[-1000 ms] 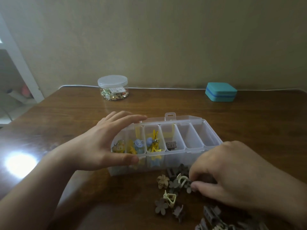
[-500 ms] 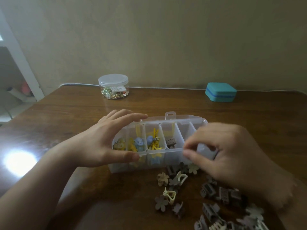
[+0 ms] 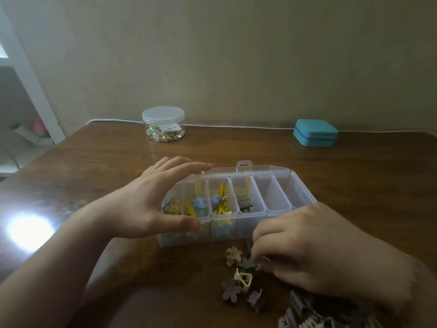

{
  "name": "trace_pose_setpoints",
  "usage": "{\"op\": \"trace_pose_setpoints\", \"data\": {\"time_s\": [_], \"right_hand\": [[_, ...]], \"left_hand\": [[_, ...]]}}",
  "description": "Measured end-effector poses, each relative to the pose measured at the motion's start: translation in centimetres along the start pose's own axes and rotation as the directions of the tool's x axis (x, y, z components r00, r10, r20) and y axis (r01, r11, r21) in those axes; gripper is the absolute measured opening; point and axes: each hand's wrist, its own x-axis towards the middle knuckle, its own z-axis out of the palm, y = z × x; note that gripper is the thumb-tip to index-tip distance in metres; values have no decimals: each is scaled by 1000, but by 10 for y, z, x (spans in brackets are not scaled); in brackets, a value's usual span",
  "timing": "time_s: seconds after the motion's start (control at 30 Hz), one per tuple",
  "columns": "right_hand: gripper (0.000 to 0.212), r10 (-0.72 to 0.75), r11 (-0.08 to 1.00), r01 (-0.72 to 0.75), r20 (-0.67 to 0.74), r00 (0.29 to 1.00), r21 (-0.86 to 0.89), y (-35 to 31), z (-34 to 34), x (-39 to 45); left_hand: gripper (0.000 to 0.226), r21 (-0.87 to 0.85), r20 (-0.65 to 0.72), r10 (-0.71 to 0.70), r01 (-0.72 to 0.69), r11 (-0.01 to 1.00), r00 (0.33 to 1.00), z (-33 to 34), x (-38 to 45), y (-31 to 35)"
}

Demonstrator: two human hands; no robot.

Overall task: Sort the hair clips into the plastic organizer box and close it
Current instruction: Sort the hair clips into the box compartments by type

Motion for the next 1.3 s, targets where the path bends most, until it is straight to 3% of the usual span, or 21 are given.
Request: {"op": "trace_pose_setpoints", "data": {"time_s": [0.13,0.2,0.27,0.4,0.57,0.63,0.73,0.87,1.03,1.1,1.17,1.3], "right_hand": [[15,96,932,2,-252,963,363,5,-14,-1],[15,214,879,13,-418,883,477,5,-18,6],[13,325,877,-54,-508,798,478,8,-16,18],[17,367,925,-251,-502,783,286,15,-4,27],[11,131,978,-61,-358,925,199,6,-3,7],[6,41,996,-8,-368,929,92,1,-8,1],[7,-28,995,61,-362,932,79,-3,-11,-3],[26,9,999,-14,-85,996,-52,-1,2,1],[16,21,998,-21,1,1000,-67,-1,14,6],[12,26,1000,-27,-74,997,-2,-1,6,4],[11,71,985,-33,-220,973,169,-1,-5,5],[17,216,938,-39,-491,844,345,3,-16,25]], "left_hand": [[90,-8,7,-6,6,1000,1000,0,0,0],[90,-7,10,-5,5,1000,1000,-1,0,0],[90,5,11,-4,4,1000,1000,-1,0,0],[91,0,7,-6,6,1000,1000,-1,0,1],[90,5,8,-6,5,1000,1000,0,0,1],[90,4,6,-4,4,1000,1000,-1,0,0],[90,6,7,-1,1,1000,1000,0,0,0],[90,-1,10,-4,4,1000,1000,0,0,0],[90,6,8,-10,10,1000,1000,0,0,0],[90,10,5,-5,5,1000,1000,0,0,0],[90,8,9,-8,8,1000,1000,0,0,0],[90,11,17,-14,14,1000,1000,-1,0,0]]}}
